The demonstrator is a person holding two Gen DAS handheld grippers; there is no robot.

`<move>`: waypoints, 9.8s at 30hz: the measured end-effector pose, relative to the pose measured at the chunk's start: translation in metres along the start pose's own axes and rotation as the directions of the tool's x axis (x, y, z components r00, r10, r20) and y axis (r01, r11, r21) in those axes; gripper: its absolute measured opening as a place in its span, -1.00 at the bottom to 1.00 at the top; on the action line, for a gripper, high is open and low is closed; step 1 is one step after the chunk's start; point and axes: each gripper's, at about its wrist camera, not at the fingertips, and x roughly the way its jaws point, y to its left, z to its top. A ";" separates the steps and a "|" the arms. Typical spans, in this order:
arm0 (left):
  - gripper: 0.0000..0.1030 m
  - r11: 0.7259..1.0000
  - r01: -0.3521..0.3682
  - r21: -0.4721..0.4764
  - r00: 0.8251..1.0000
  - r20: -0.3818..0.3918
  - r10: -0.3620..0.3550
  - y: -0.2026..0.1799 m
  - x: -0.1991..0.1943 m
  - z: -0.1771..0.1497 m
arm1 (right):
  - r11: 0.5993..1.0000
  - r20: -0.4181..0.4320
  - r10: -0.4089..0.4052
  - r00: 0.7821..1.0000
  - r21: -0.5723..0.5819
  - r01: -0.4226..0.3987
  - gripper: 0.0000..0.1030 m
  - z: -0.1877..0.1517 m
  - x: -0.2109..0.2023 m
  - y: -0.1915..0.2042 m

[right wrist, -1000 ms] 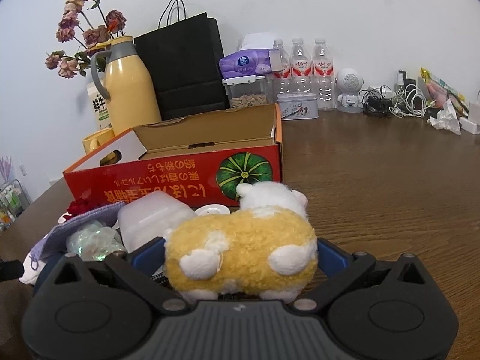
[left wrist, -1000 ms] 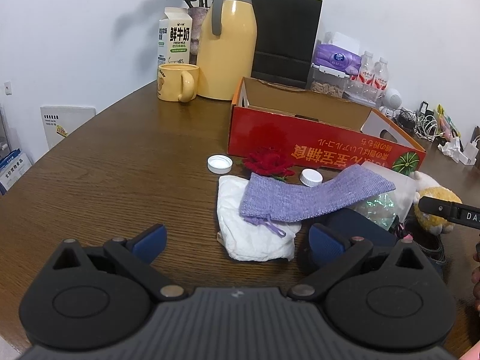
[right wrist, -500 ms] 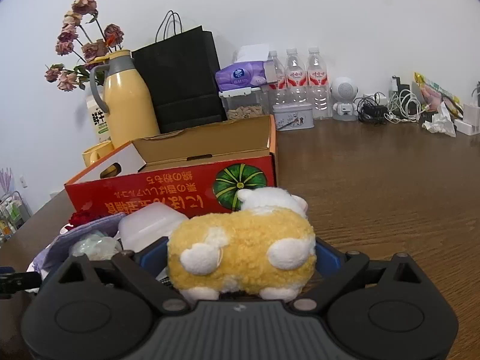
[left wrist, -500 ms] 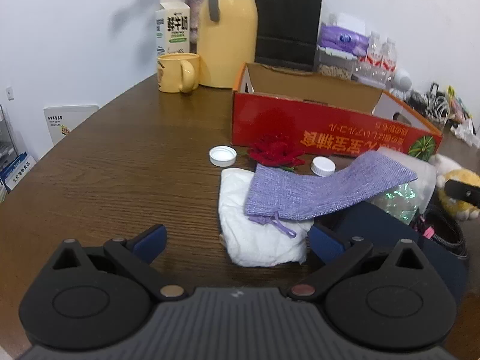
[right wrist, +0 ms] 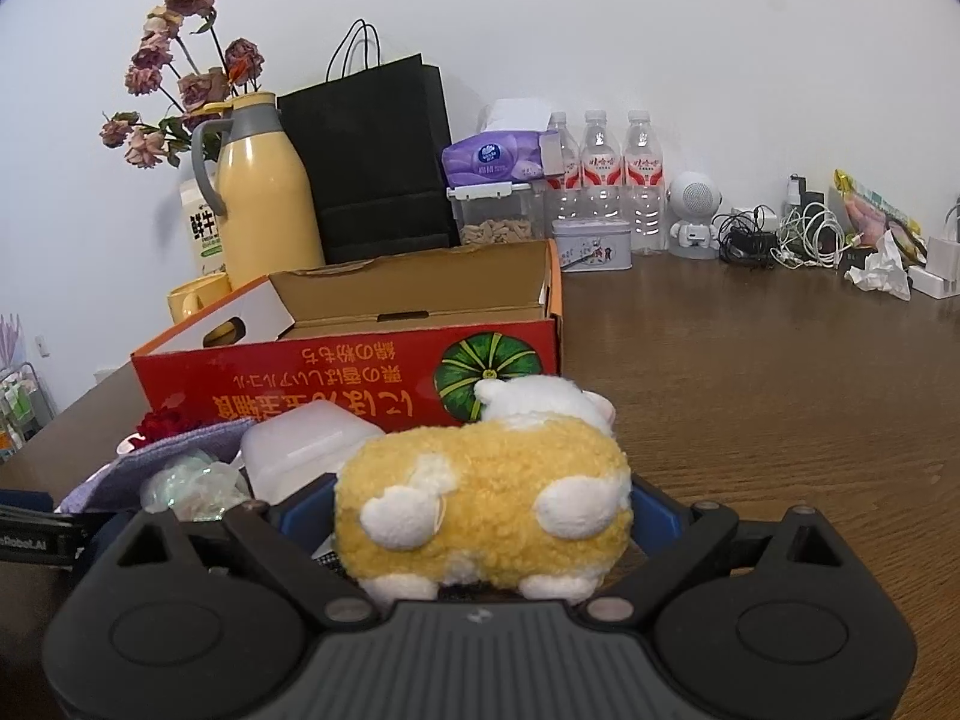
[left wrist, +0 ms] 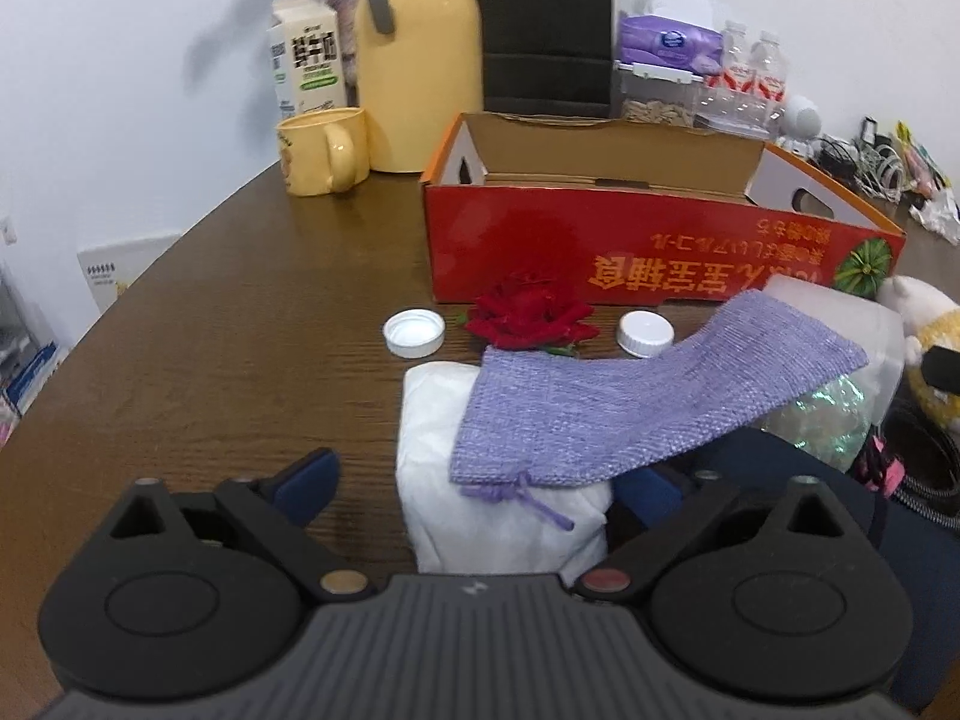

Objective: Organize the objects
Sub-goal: 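Grasp the yellow plush toy with the right tool while the left tool grasps the white cloth, then lift the white cloth with the left tool while the right tool carries the plush toward the box, then lower cloth and plush into the box and open both tools, then move the left tool to the red rose while the right tool reaches the braided cable, then grasp the red rose with the left tool while the right tool grasps the braided cable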

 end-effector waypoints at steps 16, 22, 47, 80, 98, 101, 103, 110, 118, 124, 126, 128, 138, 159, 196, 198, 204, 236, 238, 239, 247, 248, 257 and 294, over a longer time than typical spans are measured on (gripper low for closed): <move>0.33 0.999 -0.013 0.039 0.998 0.061 0.011 0.008 -0.022 -0.004 | 1.000 0.000 0.005 1.000 -0.004 -0.005 0.88 0.000 0.000 0.000; -0.04 0.999 -0.017 0.041 0.993 0.113 0.012 0.016 -0.039 -0.002 | 1.000 0.000 0.004 1.000 -0.003 -0.004 0.88 0.000 0.000 0.000; 1.00 0.995 -0.047 -0.087 0.999 -0.026 0.045 0.004 -0.009 -0.003 | 1.000 -0.003 0.017 1.000 -0.002 -0.017 0.88 0.000 0.000 -0.001; 0.45 0.996 0.086 0.038 0.943 0.320 -0.094 -0.004 -0.100 0.031 | 0.998 0.108 0.047 0.993 -0.057 -0.041 0.88 0.003 -0.021 0.009; 0.47 0.994 0.106 0.021 0.928 0.356 -0.107 -0.039 -0.031 0.120 | 0.980 0.221 0.059 0.973 -0.200 -0.014 0.88 0.095 0.026 0.052; 0.47 0.994 0.104 -0.021 0.929 0.358 -0.089 -0.037 -0.013 0.138 | 0.979 0.199 0.050 0.979 -0.203 -0.008 0.88 0.111 0.051 0.057; 0.47 0.993 0.108 -0.054 0.930 0.357 -0.082 -0.035 0.000 0.152 | 0.980 0.172 0.048 0.984 -0.197 -0.013 0.88 0.121 0.070 0.060; 0.47 0.993 0.083 -0.080 0.955 0.292 -0.056 -0.043 0.052 0.180 | 0.991 0.062 0.016 0.998 -0.134 -0.007 0.88 0.138 0.133 0.060; 0.47 0.997 0.056 -0.046 0.982 0.184 -0.046 -0.052 0.096 0.166 | 0.996 -0.056 0.000 0.998 -0.084 -0.005 0.88 0.123 0.167 0.044; 0.52 0.999 0.047 -0.021 0.986 0.160 -0.043 -0.056 0.102 0.158 | 0.995 -0.082 -0.009 0.997 -0.098 0.001 0.90 0.116 0.172 0.046; 0.55 0.999 0.046 -0.023 0.988 0.149 -0.042 -0.054 0.104 0.156 | 0.995 -0.081 -0.010 0.997 -0.102 0.001 0.92 0.115 0.171 0.046; 0.63 0.998 0.043 -0.035 0.988 0.147 -0.037 -0.051 0.105 0.156 | 0.994 -0.084 -0.010 0.996 -0.108 0.001 0.94 0.115 0.170 0.048; 1.00 0.999 0.033 -0.041 0.972 0.233 -0.023 -0.053 0.085 0.154 | 0.992 -0.024 0.004 1.000 -0.129 -0.007 1.00 0.117 0.149 0.051; 1.00 0.989 0.137 -0.048 0.936 0.332 -0.114 -0.047 0.007 0.149 | 0.993 0.127 0.046 0.991 -0.117 -0.031 1.00 0.121 0.070 0.043; 1.00 0.992 0.074 -0.101 0.991 0.116 -0.063 0.038 -0.068 -0.013 | 0.991 -0.098 0.027 0.995 -0.129 -0.040 1.00 -0.020 -0.039 0.028; 1.00 0.992 0.082 -0.098 0.991 0.116 -0.071 0.036 -0.067 -0.011 | 0.991 -0.105 0.031 0.994 -0.128 -0.045 1.00 -0.020 -0.037 0.028; 1.00 0.992 0.087 -0.089 0.990 0.119 -0.077 0.034 -0.066 -0.009 | 0.988 -0.140 0.048 0.989 -0.137 -0.067 1.00 -0.015 -0.024 0.033; 1.00 0.984 0.085 -0.154 0.995 0.068 -0.076 0.055 -0.046 -0.018 | 0.988 -0.200 0.004 0.980 -0.150 -0.035 0.88 -0.020 0.014 0.052; 1.00 0.984 0.083 -0.158 0.995 0.067 -0.073 0.056 -0.046 -0.019 | 0.988 -0.189 0.010 0.982 -0.151 -0.040 0.83 -0.020 0.012 0.051; 1.00 0.984 0.082 -0.159 0.995 0.066 -0.072 0.055 -0.047 -0.019 | 0.988 -0.188 0.013 0.982 -0.150 -0.042 0.82 -0.020 0.011 0.050; 1.00 0.985 0.077 -0.153 0.995 0.072 -0.067 0.055 -0.050 -0.017 | 0.990 -0.161 0.030 0.987 -0.131 -0.052 0.76 -0.021 0.003 0.044; 1.00 0.985 0.076 -0.152 0.995 0.074 -0.066 0.055 -0.051 -0.017 | 0.991 -0.156 0.030 0.987 -0.126 -0.051 0.75 -0.021 0.002 0.042; 1.00 0.988 0.070 -0.134 0.995 0.077 -0.060 0.049 -0.049 -0.011 | 0.993 -0.102 0.023 0.994 -0.115 -0.035 0.75 -0.014 -0.011 0.032; 0.60 1.000 -0.004 0.028 0.998 0.057 0.002 0.007 0.051 0.063 | 0.993 -0.028 0.028 0.999 -0.115 -0.031 0.75 0.020 0.013 0.010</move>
